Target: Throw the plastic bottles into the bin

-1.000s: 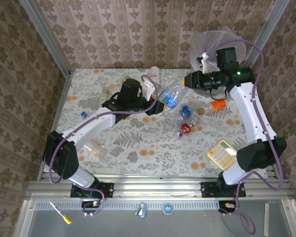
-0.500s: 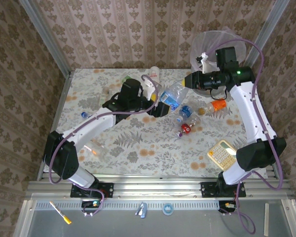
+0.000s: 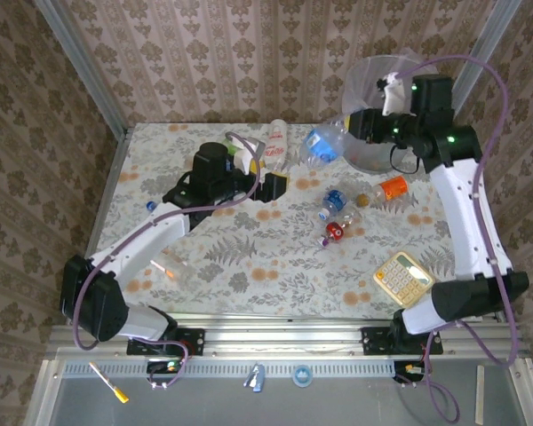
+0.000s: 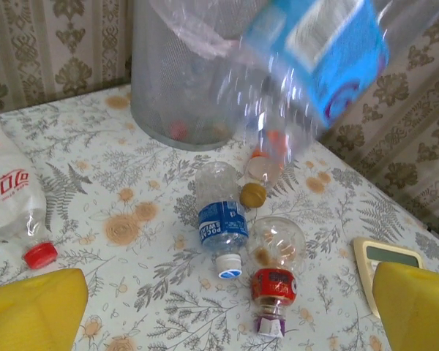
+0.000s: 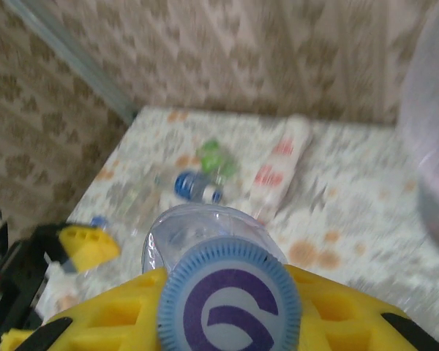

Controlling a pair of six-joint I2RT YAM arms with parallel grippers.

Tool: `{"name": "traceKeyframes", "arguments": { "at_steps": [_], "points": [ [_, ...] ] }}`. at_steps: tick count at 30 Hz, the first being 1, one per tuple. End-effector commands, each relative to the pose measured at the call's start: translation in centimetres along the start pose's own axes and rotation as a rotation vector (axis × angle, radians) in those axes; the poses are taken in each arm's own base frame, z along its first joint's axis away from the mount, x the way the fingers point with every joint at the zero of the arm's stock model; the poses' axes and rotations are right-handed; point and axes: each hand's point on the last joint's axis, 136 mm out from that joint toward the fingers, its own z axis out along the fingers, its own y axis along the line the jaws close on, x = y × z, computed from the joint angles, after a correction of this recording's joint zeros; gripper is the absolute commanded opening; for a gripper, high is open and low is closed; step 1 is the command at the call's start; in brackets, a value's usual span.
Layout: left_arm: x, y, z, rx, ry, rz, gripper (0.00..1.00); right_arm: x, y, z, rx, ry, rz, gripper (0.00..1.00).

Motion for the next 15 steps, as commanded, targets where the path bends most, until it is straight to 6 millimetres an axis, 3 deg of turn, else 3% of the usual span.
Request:
{"name": "traceKeyframes", "arguments": {
  "at_steps": [1,7,10,15],
  "points": [
    [-1.4,0.5,-0.7,-0.040,-0.031,0.020,1.00,-7.5,0.6,-6.0,0.120,-0.366,-0.128,0.03],
    [-1.0,1.6,-0.7,-0.081,-0.021,0.009,1.00,-13.0,-0.1,-14.3,0.357,-0.780,-0.219,0.00],
    [-0.9,2.1,-0.7,-0.102,-0.022,0.008,1.00,-14.3,-0.3,-18.3,0.456,-0.972,-0.248,0.00],
    [-0.8,2.6,-0.7,-0.115,-0.027,0.003,1.00,-14.9,-0.4,-19.7,0.500,-1.013,-0.280,0.00]
  ]
}}
